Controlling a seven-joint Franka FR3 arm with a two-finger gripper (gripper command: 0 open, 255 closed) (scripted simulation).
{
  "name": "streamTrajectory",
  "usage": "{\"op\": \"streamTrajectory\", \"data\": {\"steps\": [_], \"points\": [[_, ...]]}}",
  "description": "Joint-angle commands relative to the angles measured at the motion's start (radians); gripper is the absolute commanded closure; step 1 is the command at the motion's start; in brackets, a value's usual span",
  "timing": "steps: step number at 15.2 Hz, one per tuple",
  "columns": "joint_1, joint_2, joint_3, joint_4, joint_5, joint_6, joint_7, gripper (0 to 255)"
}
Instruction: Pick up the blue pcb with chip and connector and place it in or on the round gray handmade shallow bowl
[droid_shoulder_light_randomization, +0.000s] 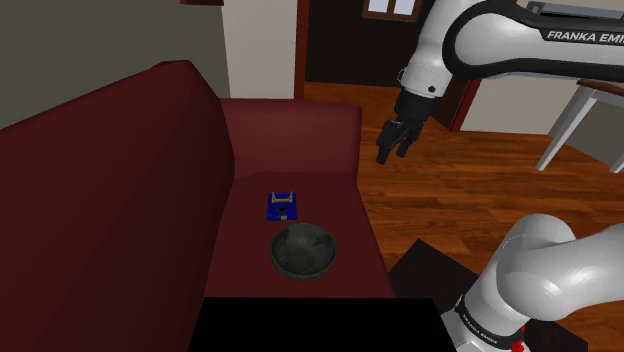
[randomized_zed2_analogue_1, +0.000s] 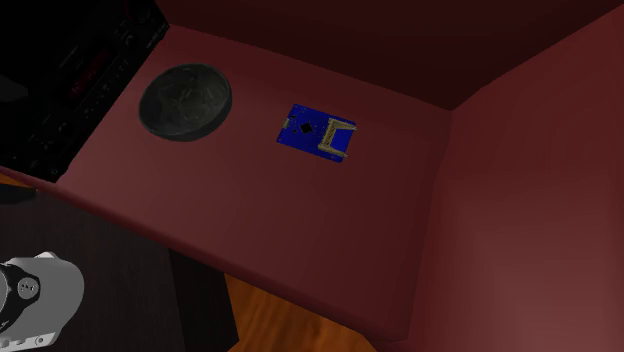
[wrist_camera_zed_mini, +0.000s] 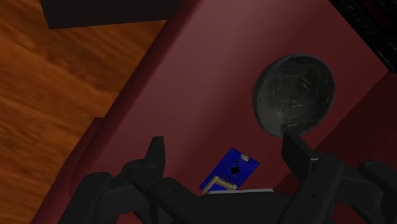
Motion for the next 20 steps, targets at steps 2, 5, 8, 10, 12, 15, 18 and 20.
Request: {"op": "streamTrajectory", "data": {"steps": [2,5,8,10,12,15,18,20], "points": [[0.009,0.036,0.0,0.002,-0.006,0.028,-0.025,0],[0.035,0.146,0.0,0.016,-0.023,0.109,-0.099,0],[0.059,0.26,0.004,0.041,-0.039,0.183,-0.168,0],[0.074,0.337,0.008,0.063,-0.05,0.229,-0.212,0],[0.088,0.414,0.013,0.089,-0.062,0.272,-0.254,0],[0.107,0.53,0.024,0.135,-0.083,0.329,-0.312,0],[0.123,0.644,0.039,0.188,-0.107,0.379,-0.364,0],[0.134,0.72,0.049,0.227,-0.127,0.407,-0.395,0]]}}
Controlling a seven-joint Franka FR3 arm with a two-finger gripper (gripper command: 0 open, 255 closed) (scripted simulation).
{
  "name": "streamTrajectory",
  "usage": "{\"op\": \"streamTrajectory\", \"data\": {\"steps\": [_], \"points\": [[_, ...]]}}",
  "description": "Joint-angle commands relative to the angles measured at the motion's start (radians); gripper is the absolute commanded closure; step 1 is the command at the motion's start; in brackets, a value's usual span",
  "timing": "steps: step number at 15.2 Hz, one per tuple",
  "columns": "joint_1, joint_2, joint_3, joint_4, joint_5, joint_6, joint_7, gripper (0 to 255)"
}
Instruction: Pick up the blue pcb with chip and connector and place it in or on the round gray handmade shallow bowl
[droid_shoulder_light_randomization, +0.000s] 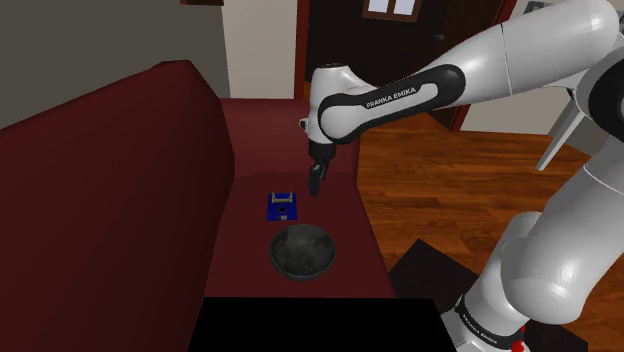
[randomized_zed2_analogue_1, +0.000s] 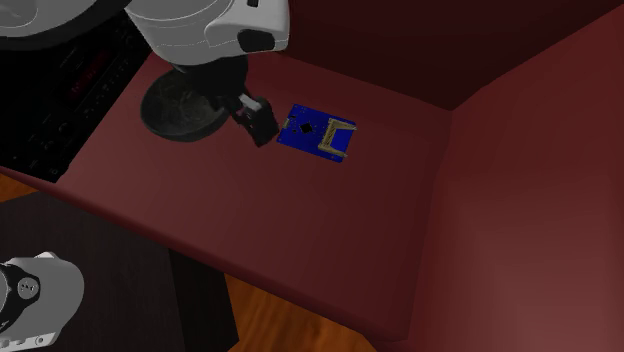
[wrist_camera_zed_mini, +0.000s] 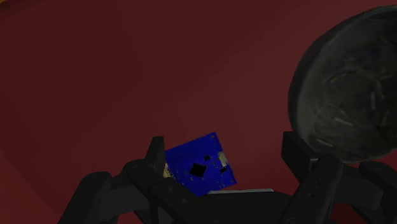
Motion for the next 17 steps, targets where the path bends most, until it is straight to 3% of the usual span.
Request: {"op": "streamTrajectory", "data": {"steps": [1,9,17], "points": [[0.011,0.079,0.011,0.045,-0.021,0.026,-0.032,0],[0.058,0.361,0.048,0.223,-0.123,0.1,-0.126,0],[0.056,0.417,0.041,0.191,-0.136,0.188,-0.118,0]]}}
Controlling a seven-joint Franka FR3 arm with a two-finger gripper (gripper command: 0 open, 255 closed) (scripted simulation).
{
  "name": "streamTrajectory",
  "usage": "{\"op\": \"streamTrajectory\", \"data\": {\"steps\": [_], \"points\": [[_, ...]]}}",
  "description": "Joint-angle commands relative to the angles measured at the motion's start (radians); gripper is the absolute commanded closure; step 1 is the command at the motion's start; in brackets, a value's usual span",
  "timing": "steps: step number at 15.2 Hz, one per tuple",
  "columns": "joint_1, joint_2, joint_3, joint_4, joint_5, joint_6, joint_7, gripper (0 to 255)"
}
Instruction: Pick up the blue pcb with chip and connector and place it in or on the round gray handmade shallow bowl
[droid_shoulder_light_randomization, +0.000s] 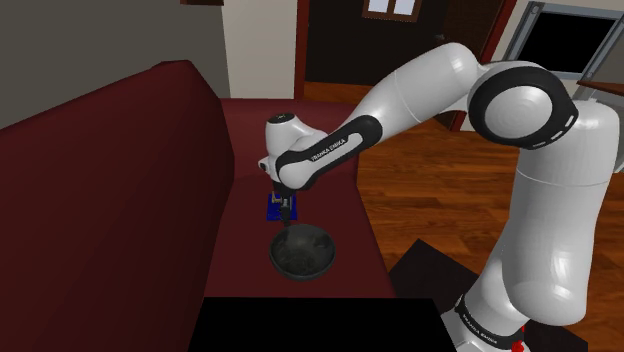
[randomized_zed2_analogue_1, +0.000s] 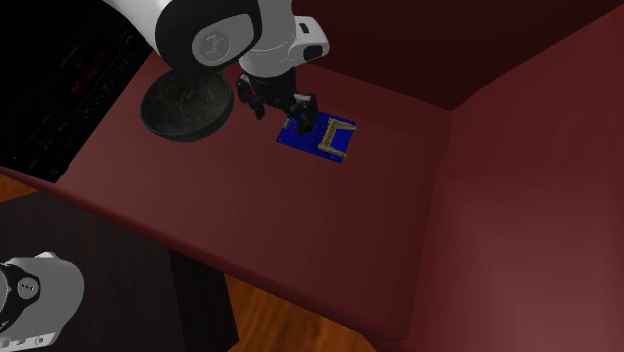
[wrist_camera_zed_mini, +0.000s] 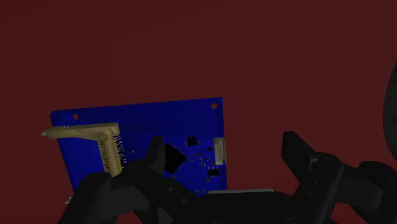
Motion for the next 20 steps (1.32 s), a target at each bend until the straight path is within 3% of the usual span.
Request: {"op": "streamTrajectory", "data": {"steps": [1,7,8,20], "points": [[-0.001,0.006,-0.001,-0.004,-0.002,0.011,-0.001,0],[-0.001,0.006,-0.001,-0.004,-0.002,0.011,-0.001,0],[-0.001,0.006,-0.001,-0.004,-0.002,0.011,-0.001,255],[-0.002,-0.019,0.001,0.005,0.004,-0.023,-0.006,255]]}}
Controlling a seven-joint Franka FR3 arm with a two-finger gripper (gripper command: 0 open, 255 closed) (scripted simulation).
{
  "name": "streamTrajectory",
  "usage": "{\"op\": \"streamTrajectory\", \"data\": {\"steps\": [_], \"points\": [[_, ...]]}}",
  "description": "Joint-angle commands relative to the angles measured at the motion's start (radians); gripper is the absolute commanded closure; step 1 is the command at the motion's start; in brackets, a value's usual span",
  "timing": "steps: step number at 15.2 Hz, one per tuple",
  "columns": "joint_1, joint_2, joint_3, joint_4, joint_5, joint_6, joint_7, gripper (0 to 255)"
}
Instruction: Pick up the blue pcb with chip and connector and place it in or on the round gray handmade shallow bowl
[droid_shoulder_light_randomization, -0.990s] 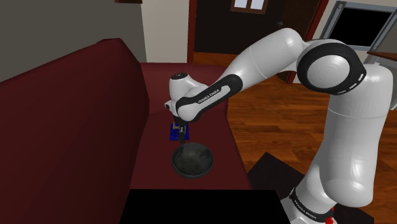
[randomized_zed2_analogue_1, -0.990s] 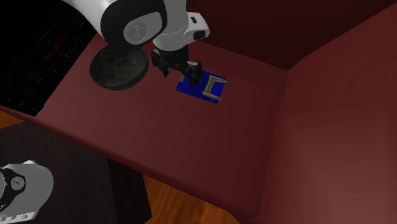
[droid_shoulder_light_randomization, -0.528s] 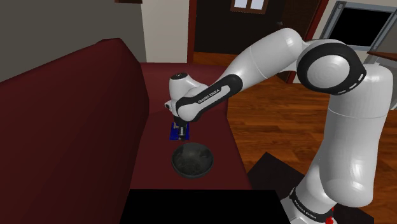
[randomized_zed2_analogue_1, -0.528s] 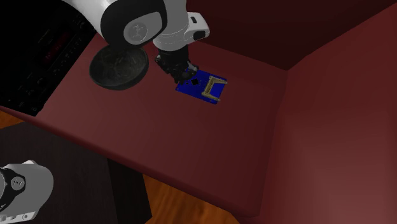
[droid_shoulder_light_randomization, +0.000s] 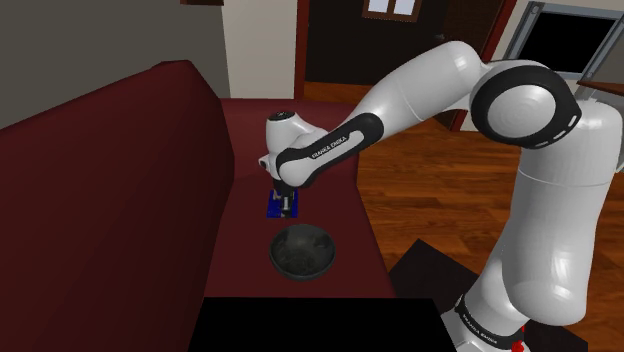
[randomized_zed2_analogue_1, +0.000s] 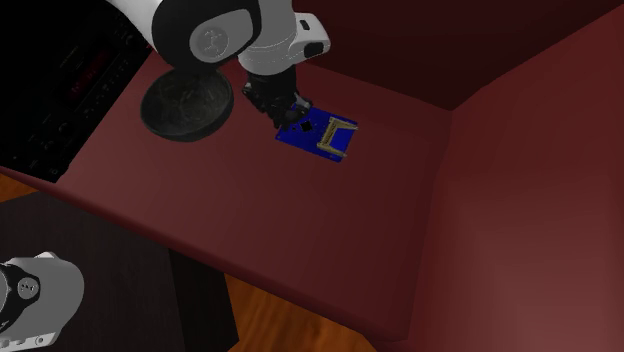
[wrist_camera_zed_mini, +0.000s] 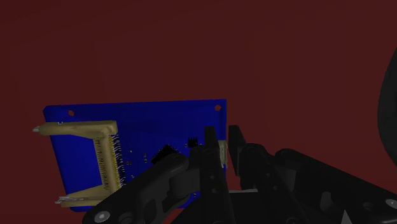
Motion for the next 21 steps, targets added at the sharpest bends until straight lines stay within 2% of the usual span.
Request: {"op": "streamTrajectory", "data": {"steps": [1,21], "points": [[0.0,-0.016,0.001,0.006,0.004,-0.022,-0.003,255],[-0.003,-0.14,0.009,0.122,0.032,-0.26,-0.035,255]]}}
